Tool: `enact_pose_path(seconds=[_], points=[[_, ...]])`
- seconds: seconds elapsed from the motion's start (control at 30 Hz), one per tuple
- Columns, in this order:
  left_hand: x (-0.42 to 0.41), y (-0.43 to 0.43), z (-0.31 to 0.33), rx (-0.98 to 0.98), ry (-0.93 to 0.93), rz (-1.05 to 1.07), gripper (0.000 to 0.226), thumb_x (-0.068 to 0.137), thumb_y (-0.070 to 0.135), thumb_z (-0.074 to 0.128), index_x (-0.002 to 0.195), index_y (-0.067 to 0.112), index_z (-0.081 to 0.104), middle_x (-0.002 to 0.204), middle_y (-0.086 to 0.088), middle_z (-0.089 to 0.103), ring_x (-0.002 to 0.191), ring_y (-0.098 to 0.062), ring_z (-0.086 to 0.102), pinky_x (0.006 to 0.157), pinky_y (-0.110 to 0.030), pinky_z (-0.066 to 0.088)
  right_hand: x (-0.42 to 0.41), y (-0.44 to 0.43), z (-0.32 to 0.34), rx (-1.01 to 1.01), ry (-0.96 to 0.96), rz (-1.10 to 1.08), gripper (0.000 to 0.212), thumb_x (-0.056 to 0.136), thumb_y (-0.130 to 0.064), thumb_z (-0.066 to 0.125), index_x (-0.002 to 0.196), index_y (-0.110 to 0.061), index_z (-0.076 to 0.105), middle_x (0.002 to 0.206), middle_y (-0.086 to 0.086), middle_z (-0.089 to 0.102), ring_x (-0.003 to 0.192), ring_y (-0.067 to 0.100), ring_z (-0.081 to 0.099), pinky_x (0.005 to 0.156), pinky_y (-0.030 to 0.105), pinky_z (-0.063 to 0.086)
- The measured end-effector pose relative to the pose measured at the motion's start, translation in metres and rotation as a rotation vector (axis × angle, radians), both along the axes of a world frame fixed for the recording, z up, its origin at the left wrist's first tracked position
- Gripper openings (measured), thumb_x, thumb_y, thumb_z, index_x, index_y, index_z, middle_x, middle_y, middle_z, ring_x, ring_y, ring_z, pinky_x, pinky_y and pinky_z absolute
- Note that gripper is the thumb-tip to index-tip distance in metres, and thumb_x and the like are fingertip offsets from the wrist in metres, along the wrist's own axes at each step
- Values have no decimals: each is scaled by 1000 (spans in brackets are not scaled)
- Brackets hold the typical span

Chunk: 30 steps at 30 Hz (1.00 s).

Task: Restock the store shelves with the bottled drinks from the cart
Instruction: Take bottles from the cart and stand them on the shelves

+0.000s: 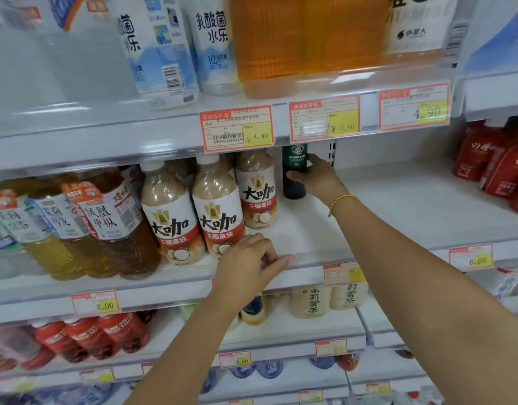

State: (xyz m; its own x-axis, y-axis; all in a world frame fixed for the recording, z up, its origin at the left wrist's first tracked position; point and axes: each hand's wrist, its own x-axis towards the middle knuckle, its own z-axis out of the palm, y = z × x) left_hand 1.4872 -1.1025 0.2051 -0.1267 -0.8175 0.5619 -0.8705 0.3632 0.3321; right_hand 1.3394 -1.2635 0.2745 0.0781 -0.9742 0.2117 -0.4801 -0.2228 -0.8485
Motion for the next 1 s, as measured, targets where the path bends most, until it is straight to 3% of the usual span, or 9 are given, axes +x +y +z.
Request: enact_pose_path(seconds=[0.07,0.2,0.4,0.53,0.77,0.87,0.93,1.0], points=[[0,-1,-2,-22,11,-6,41,78,58,52,61,21,55,65,11,53,61,-4,47,54,-19,39,9,-17,-2,-3,-31,-11,53,82,-27,68,129,-11,48,121,11,64,107,27,62,67,16,44],[0,-2,-3,-45,1,-12,38,79,57,53,61,22,54,64,12,52,60,-3,48,53,-18,39,20,-36,-9,-37,-6,-130,48,84,-31,66,123,-5,53,123,13,62,111,26,58,77,20,37],[-2,-2,-2,-73,4,10,40,79,58,53,60,22,54,63,13,50,58,-2,47,51,-15,35,26,-46,-22,1,91,-135,44,82,-18,68,123,-6,57,123,13,63,112,27,59,88,24,43],[-1,-2,-4,-85,1,20,41,78,59,52,60,22,54,63,13,49,58,-1,45,52,-11,31,31,-48,-29,14,148,-123,36,85,-16,64,119,-7,62,119,15,65,108,29,61,80,21,42],[0,-3,-6,-108,-24,34,43,79,59,53,62,19,57,64,10,54,60,-5,49,51,-23,42,27,-45,-27,30,257,-95,34,90,-16,57,119,1,58,120,20,63,109,32,59,82,26,44],[-2,4,-1,-7,19,33,35,78,55,59,73,20,61,71,10,60,68,-6,54,60,-25,46,15,-22,-13,37,234,-109,39,90,-17,55,121,7,54,127,20,57,116,31,56,93,30,44],[-6,14,8,100,192,1,26,78,44,69,89,21,65,81,9,65,78,-4,60,73,-24,50,-1,4,-3,5,214,-69,34,89,-17,54,111,7,60,121,20,61,106,29,61,93,33,48],[-12,30,14,110,362,-39,23,79,33,71,97,20,66,90,8,66,87,-2,60,82,-16,47,-19,43,0,-80,170,11,23,87,-14,54,93,4,67,99,19,68,78,20,64,82,34,53]])
